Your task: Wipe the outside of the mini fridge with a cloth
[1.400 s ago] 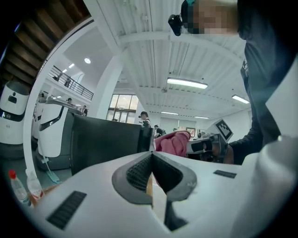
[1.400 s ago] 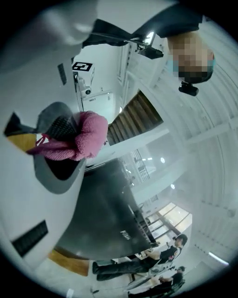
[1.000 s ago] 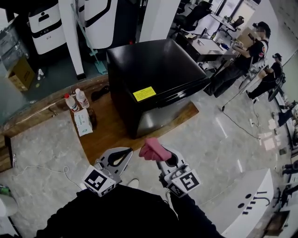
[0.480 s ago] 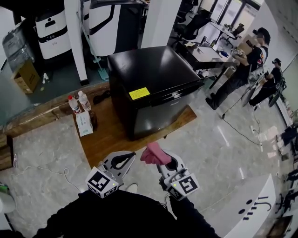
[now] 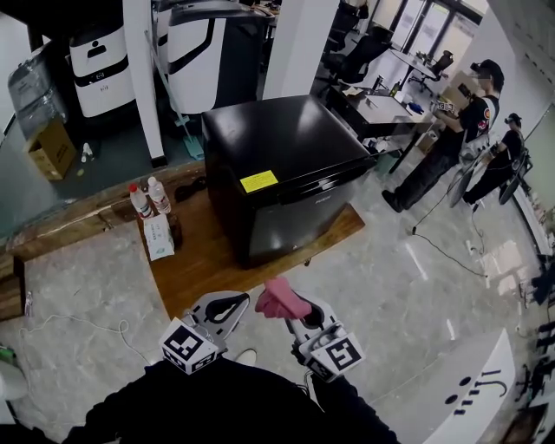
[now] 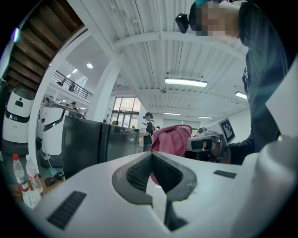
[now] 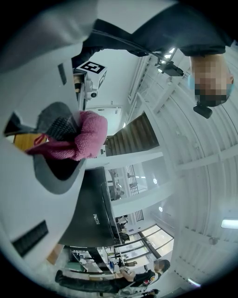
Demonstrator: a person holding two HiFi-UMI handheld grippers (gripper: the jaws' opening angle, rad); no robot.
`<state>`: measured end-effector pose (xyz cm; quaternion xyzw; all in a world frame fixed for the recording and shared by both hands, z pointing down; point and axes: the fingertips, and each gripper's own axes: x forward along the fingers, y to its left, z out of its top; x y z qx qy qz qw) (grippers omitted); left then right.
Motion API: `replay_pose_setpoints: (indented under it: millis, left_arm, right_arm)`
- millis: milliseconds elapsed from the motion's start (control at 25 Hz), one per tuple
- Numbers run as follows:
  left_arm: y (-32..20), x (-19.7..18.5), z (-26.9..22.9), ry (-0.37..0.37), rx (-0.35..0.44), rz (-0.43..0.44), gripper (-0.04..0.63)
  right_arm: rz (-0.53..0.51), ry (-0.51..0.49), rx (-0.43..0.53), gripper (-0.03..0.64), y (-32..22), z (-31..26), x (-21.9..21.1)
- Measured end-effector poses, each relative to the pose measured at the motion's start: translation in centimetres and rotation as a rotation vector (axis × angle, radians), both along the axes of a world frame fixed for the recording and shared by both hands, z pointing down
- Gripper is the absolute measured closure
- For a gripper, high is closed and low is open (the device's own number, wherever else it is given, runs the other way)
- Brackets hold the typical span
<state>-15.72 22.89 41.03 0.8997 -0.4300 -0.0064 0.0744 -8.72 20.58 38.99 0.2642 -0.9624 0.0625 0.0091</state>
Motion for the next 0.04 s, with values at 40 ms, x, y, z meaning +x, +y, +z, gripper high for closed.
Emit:
replay_pose_setpoints:
  millis: [40]
  left_arm:
    - [0.11,-0.02,0.3,0.0,-0.005,-0.003,0.591]
  right_arm:
    - [-0.001,0.0,-0.003,0.571,0.16,0.19,0.06]
